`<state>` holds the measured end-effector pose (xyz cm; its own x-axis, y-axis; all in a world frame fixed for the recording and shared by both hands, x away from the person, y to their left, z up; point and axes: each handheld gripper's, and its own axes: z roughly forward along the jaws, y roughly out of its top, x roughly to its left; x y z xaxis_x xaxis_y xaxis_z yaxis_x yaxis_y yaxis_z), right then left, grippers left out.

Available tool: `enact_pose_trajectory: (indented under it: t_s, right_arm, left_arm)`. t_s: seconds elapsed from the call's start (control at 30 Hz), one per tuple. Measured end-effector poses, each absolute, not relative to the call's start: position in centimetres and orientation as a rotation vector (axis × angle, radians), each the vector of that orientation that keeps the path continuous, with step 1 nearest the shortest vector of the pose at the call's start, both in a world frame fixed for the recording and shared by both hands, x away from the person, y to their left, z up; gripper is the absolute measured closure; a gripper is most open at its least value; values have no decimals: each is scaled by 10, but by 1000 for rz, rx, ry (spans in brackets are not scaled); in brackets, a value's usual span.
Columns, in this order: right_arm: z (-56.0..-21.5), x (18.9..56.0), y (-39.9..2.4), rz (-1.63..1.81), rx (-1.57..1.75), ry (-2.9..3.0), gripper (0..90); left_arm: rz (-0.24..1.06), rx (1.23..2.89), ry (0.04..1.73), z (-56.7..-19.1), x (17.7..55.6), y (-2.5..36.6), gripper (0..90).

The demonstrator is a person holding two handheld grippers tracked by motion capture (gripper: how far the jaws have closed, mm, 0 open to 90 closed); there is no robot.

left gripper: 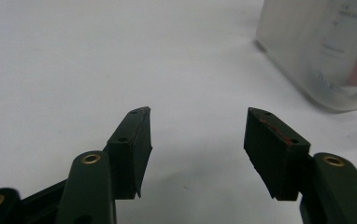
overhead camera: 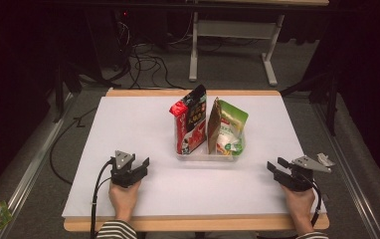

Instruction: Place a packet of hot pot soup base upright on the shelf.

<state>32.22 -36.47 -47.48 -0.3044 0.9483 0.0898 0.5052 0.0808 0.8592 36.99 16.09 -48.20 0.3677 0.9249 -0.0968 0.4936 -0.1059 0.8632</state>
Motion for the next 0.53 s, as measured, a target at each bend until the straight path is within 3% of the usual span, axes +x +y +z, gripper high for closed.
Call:
enact_pose_trajectory:
  t_s: [0.53]
  right_arm:
    - [-476, 322, -365, 1146, 1429, 1855, 477]
  left_arm:
    - [614, 1753, 1259, -483, 369, 161, 407]
